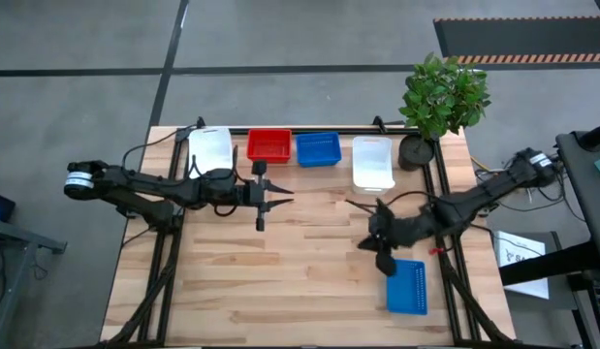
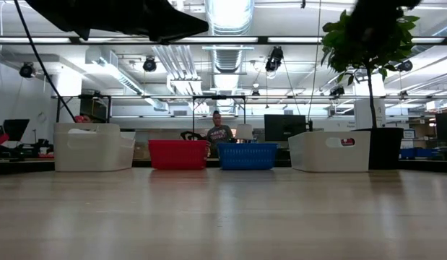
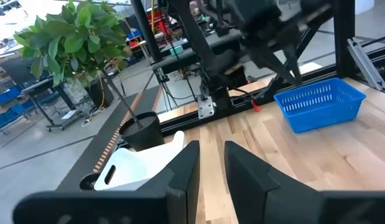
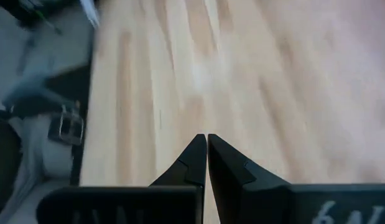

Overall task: Stack baskets by color
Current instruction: Stack the bottom blue bin on the blue bins

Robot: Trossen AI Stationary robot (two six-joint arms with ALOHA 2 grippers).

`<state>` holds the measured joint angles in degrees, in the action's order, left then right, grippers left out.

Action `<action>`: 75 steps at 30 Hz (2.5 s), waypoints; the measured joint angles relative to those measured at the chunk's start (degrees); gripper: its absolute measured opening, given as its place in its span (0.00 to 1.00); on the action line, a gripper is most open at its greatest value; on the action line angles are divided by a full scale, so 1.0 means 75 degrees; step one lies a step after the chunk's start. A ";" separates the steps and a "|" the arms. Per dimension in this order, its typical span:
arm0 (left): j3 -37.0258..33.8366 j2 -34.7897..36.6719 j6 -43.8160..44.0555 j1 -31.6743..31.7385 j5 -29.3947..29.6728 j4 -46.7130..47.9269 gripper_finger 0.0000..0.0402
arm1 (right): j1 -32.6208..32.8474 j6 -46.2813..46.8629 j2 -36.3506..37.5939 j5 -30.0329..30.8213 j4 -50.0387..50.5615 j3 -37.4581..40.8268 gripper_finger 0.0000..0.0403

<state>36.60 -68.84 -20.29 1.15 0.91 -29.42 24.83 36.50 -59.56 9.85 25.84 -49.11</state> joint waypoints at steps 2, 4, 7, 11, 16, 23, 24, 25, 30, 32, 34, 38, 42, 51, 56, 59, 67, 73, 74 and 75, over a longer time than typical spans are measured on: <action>0.0038 0.0000 0.0000 0.0000 0.0000 -0.0013 0.14 | 0.0290 0.1368 -0.0402 -0.0100 0.1418 -0.0626 0.02; 0.0103 0.0000 -0.0003 0.0000 0.0000 -0.0019 0.14 | 0.0531 0.2622 -0.0833 -0.0537 0.2853 -0.1226 0.02; 0.0149 0.0000 0.0000 -0.0003 -0.0003 -0.0026 0.14 | 0.0881 0.3473 -0.1495 -0.1751 0.4746 -0.1977 0.02; 0.0195 0.0084 0.0050 -0.0006 -0.0002 -0.0011 0.14 | 0.1440 0.3619 -0.2223 -0.3144 0.5325 -0.2589 0.03; 0.0185 0.0441 0.0263 -0.0131 -0.0006 -0.0039 0.14 | 0.1732 0.3755 -0.2942 -0.4435 0.5343 -0.2980 0.12; 0.0041 0.1124 0.0265 -0.0630 -0.0015 -0.0031 0.14 | 0.2683 0.2792 -0.3871 -0.3668 0.5283 -0.3654 0.35; 0.0014 0.1200 0.0268 -0.0704 -0.0015 -0.0029 0.14 | 0.2900 0.2553 -0.4023 -0.3397 0.5291 -0.3721 0.38; -0.0016 0.1265 0.0268 -0.0787 -0.0014 -0.0025 0.14 | 0.3117 0.2351 -0.4159 -0.3145 0.5302 -0.3751 0.40; -0.0082 0.1483 0.0263 -0.1182 -0.0016 0.0031 0.14 | 0.3921 0.2305 -0.4798 -0.2684 0.5186 -0.3791 0.46; -0.0082 0.1518 0.0262 -0.1272 -0.0023 0.0062 0.14 | 0.4087 0.2651 -0.4941 -0.2630 0.5024 -0.3785 0.45; -0.0082 0.1539 0.0262 -0.1309 -0.0015 0.0050 0.14 | 0.4238 0.2909 -0.5037 -0.2627 0.4781 -0.3790 0.43; -0.0082 0.1550 0.0256 -0.1320 -0.0017 0.0051 0.14 | 0.4419 0.3200 -0.5266 -0.2465 0.4810 -0.3762 0.39; -0.0082 0.1550 0.0204 -0.1320 -0.0015 0.0042 0.14 | 0.4422 0.3125 -0.5490 -0.1770 0.4890 -0.3701 0.33; -0.0082 0.1545 0.0210 -0.1320 -0.0015 0.0099 0.14 | 0.3787 0.2935 -0.5705 -0.0743 0.4782 -0.3604 0.08; -0.0085 0.1545 0.0204 -0.1320 -0.0012 0.0347 0.14 | 0.3098 0.2782 -0.5616 -0.0407 0.4601 -0.3634 0.03; -0.0085 0.1534 0.0204 -0.1320 -0.0009 0.0545 0.14 | 0.2584 0.2595 -0.5534 -0.0272 0.4374 -0.3660 0.03; -0.0093 0.1533 0.0250 -0.1320 0.0206 0.1220 0.14 | 0.0888 0.2547 -0.5396 0.0089 0.4036 -0.3660 0.03; -0.0102 0.1536 0.0254 -0.1320 0.0388 0.1272 0.14 | -0.0427 0.3299 -0.5399 0.0031 0.3484 -0.3658 0.03; -0.0102 0.1536 0.0254 -0.1320 0.0388 0.1273 0.14 | -0.0580 0.3140 -0.5401 0.0016 0.3383 -0.3654 0.04; -0.0102 0.1536 0.0254 -0.1320 0.0388 0.1272 0.14 | -0.0712 0.2953 -0.5401 -0.0052 0.3287 -0.3654 0.06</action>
<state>35.83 -57.32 -18.39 -8.75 3.81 -19.88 19.49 58.65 -100.07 9.47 50.49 -76.51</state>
